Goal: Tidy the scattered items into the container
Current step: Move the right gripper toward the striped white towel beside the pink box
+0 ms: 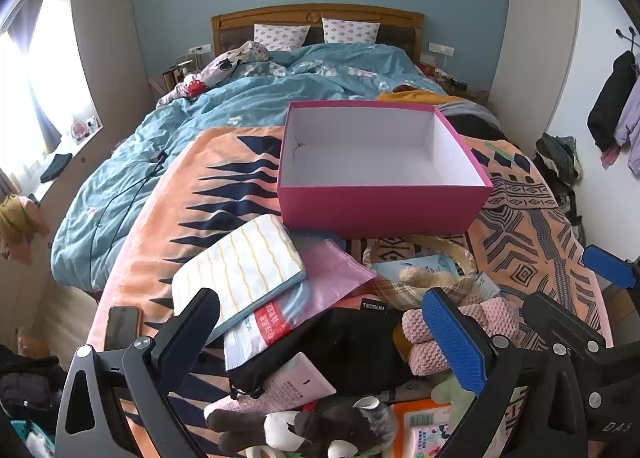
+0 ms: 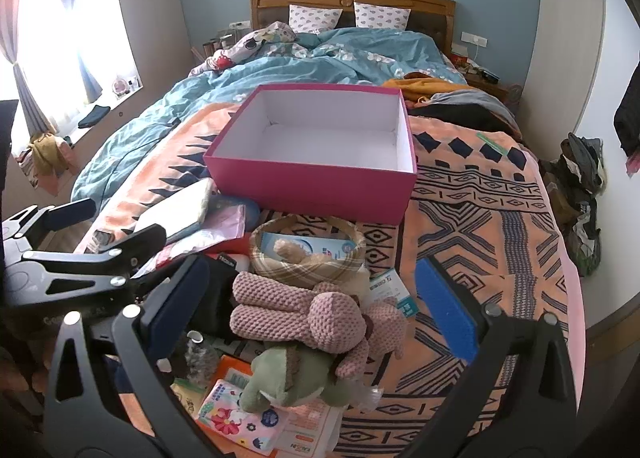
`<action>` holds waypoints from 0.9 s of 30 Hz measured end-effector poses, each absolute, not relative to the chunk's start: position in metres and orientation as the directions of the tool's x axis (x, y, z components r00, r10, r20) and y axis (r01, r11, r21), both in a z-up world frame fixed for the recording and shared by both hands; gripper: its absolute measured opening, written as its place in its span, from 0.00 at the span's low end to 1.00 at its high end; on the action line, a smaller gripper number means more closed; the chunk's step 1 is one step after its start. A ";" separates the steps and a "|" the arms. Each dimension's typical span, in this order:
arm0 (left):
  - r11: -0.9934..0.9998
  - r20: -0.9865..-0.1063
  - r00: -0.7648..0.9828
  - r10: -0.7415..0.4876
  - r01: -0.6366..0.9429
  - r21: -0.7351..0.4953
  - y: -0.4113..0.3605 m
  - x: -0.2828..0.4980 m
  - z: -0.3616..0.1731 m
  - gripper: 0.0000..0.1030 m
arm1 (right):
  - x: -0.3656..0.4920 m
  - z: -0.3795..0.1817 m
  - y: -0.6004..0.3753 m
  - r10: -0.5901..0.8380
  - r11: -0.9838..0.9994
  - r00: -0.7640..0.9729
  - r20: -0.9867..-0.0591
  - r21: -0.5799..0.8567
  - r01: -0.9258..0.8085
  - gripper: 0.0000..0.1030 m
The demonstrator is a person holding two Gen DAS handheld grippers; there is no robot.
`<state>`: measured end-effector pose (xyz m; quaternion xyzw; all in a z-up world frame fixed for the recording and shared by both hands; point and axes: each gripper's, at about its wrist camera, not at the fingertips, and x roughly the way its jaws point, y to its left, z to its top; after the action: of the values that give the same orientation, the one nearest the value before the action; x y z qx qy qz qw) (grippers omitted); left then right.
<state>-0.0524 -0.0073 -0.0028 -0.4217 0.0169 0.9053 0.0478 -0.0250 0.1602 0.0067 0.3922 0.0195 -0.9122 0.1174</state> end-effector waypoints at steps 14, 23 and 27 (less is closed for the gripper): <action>-0.996 -0.775 -0.629 0.062 -0.093 -0.004 -0.013 -0.051 -0.006 1.00 | -0.025 0.005 0.156 -0.213 -0.969 -0.661 -0.720 0.069 0.237 1.00; -0.996 -0.784 -0.617 0.063 -0.090 -0.009 -0.018 -0.054 -0.012 1.00 | -0.031 0.001 0.152 -0.218 -0.968 -0.650 -0.728 0.078 0.237 1.00; -0.996 -0.787 -0.613 0.062 -0.088 -0.010 -0.022 -0.056 -0.014 1.00 | -0.033 0.001 0.149 -0.224 -0.966 -0.646 -0.729 0.078 0.247 1.00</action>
<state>-0.0562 -0.0216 -0.0145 -0.4377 0.0146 0.8980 0.0417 -0.0328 0.1487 0.0009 0.3999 0.0143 -0.9072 0.1300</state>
